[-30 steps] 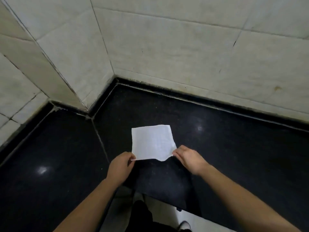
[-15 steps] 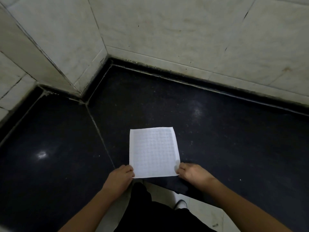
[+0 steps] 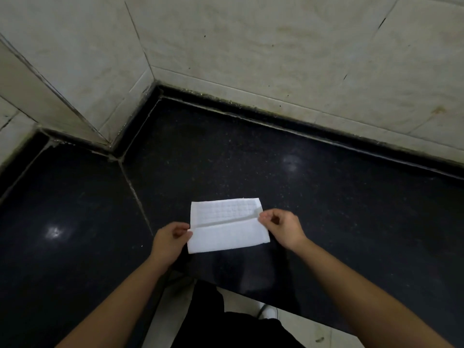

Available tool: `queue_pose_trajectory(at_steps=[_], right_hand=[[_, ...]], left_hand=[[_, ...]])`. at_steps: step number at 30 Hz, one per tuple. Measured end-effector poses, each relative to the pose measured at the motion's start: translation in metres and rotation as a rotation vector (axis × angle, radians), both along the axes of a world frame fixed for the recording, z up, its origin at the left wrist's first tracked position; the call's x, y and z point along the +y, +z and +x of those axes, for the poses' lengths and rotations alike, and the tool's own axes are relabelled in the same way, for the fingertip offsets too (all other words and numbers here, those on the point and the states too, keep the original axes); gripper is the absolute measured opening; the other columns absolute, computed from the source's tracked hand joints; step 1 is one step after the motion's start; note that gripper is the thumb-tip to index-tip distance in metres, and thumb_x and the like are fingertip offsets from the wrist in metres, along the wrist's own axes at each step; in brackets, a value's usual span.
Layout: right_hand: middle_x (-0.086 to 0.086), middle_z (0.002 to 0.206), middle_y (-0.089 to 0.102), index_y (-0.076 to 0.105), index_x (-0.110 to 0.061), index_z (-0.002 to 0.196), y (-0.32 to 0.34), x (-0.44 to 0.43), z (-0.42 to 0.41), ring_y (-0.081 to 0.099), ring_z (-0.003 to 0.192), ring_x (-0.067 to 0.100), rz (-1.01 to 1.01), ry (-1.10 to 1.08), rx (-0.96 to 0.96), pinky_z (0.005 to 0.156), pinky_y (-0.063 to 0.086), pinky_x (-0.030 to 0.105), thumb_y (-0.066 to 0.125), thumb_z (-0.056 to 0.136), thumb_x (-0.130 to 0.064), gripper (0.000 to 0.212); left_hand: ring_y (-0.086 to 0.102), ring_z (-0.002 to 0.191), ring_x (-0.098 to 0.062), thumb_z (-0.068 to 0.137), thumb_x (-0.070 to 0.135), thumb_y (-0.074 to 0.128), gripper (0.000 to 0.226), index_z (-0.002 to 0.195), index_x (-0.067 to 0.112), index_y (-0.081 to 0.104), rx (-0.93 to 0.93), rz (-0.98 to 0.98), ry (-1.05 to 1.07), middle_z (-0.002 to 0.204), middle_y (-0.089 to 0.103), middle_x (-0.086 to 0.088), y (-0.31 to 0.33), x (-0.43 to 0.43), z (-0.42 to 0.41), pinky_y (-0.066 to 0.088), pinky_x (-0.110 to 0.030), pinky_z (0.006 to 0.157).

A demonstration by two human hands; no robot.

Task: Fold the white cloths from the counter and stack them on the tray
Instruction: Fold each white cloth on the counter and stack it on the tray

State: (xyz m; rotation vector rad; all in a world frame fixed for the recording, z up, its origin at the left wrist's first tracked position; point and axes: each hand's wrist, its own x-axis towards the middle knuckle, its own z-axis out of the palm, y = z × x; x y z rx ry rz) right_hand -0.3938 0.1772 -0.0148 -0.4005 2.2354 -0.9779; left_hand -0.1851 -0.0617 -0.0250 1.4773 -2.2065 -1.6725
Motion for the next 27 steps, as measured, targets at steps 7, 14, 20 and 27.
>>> queue_pose_trajectory(at_steps=[7, 14, 20, 27], right_hand=[[-0.013, 0.088, 0.071, 0.071, -0.034, 0.089, -0.013, -0.036, -0.025, 0.066, 0.082, 0.005, 0.017, -0.133, 0.042, 0.071, 0.049, 0.011, 0.071, 0.092, -0.029, 0.006], [-0.003, 0.099, 0.068, 0.074, -0.03, 0.098, -0.033, -0.049, -0.038, 0.064, 0.091, 0.014, 0.159, -0.077, 0.169, 0.086, 0.049, 0.025, 0.068, 0.093, -0.033, 0.009], [-0.002, 0.107, 0.061, 0.071, -0.027, 0.112, -0.034, -0.053, -0.035, 0.061, 0.095, 0.015, 0.211, -0.035, 0.22, 0.086, 0.048, 0.026, 0.062, 0.096, -0.035, 0.02], [0.013, 0.147, 0.049, 0.055, -0.014, 0.138, -0.037, -0.05, 0.013, 0.047, 0.132, 0.031, 0.273, 0.22, 0.779, 0.108, 0.039, 0.049, 0.042, 0.102, -0.032, 0.043]], left_hand=[[0.065, 0.09, -0.014, 0.087, 0.012, 0.072, 0.009, 0.096, 0.014, 0.072, 0.025, -0.036, 0.117, 0.093, 0.07, 0.002, -0.011, -0.022, -0.045, 0.049, -0.026, 0.084], [0.064, 0.082, -0.014, 0.09, 0.016, 0.067, 0.008, 0.093, 0.023, 0.07, -0.033, -0.269, -0.115, 0.087, 0.068, 0.005, -0.025, -0.04, -0.061, 0.051, -0.03, 0.079], [0.056, 0.075, -0.015, 0.092, 0.021, 0.062, 0.005, 0.096, 0.023, 0.065, -0.09, -0.407, -0.21, 0.089, 0.056, 0.002, -0.031, -0.041, -0.059, 0.053, -0.041, 0.074], [0.044, 0.129, -0.035, 0.1, 0.034, 0.04, 0.046, 0.135, 0.008, 0.051, -0.062, -0.846, -0.477, 0.143, 0.045, -0.019, -0.026, -0.024, -0.043, 0.041, -0.051, 0.098]])
